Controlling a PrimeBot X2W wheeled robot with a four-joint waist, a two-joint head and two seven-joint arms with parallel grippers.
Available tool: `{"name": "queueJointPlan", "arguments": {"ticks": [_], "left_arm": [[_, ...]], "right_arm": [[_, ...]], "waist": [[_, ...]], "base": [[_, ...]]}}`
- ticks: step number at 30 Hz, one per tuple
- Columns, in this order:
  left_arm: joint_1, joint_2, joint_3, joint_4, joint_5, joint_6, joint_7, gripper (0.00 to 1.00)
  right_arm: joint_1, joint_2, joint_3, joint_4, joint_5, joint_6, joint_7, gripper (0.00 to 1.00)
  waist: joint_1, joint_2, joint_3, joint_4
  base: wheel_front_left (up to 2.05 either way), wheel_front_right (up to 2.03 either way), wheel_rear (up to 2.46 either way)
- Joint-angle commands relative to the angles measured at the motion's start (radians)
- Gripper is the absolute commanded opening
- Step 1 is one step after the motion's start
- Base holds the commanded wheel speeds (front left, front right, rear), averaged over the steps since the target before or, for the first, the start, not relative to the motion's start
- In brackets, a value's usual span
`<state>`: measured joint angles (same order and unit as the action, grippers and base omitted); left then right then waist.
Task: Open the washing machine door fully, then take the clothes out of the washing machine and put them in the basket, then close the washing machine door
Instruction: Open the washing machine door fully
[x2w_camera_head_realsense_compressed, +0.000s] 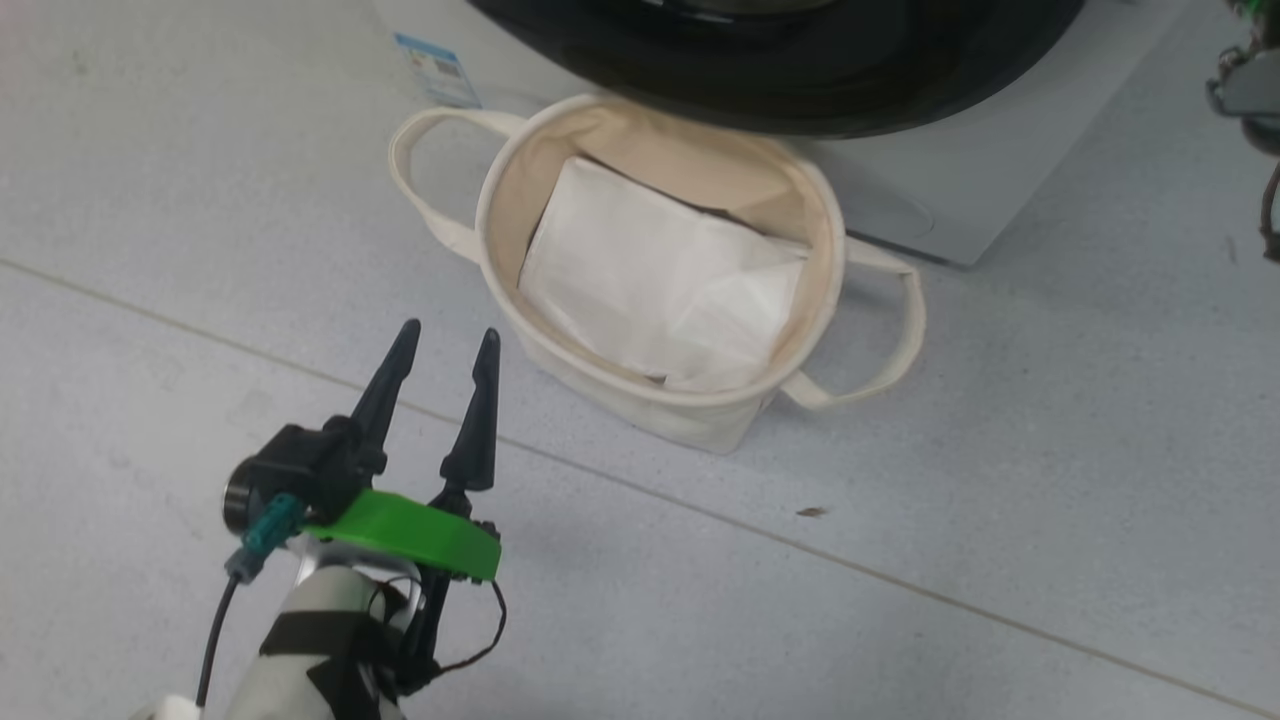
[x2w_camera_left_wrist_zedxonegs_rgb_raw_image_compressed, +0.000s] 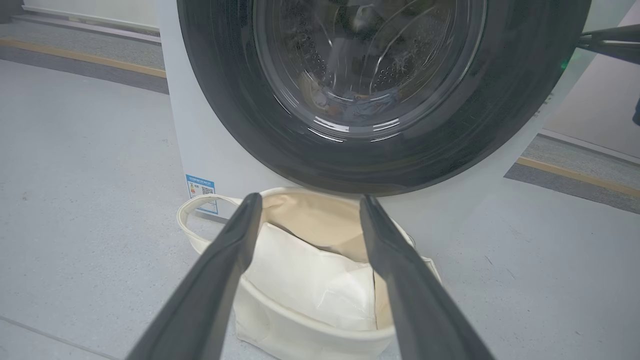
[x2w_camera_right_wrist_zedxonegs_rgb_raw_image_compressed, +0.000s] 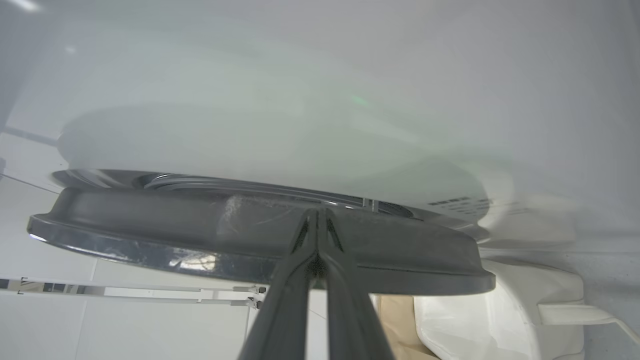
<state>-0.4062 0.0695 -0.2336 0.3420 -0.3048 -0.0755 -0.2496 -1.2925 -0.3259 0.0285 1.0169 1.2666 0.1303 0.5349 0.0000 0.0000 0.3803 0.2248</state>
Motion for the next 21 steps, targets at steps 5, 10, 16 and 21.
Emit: {"name": "queueJointPlan", "arguments": {"ticks": [5, 10, 16, 21], "left_arm": [[-0.033, 0.000, 0.049, -0.035, 0.017, -0.016, -0.012, 1.00], [-0.033, -0.011, 0.062, -0.040, 0.020, -0.023, -0.012, 1.00], [-0.036, -0.016, 0.073, -0.044, 0.030, -0.028, -0.012, 1.00], [-0.021, -0.018, 0.088, -0.029, 0.034, -0.031, -0.012, 1.00]], "right_arm": [[-0.066, 0.011, 0.015, -0.016, -0.010, 0.000, -0.007, 0.00], [-0.065, 0.018, 0.027, -0.027, -0.010, 0.000, -0.015, 0.00], [-0.063, 0.044, 0.034, -0.051, 0.020, 0.000, 0.022, 0.00], [0.008, 0.060, 0.042, -0.114, 0.050, 0.000, 0.043, 0.00]], "waist": [[0.0000, 0.0000, 0.026, 0.021], [0.0000, 0.0000, 0.035, 0.036], [0.0000, 0.0000, 0.050, 0.041], [0.0000, 0.0000, 0.006, 0.036]], "base": [[0.00, 0.00, 0.00], [0.00, 0.00, 0.00], [0.00, 0.00, 0.00], [0.00, 0.00, 0.00]]}}
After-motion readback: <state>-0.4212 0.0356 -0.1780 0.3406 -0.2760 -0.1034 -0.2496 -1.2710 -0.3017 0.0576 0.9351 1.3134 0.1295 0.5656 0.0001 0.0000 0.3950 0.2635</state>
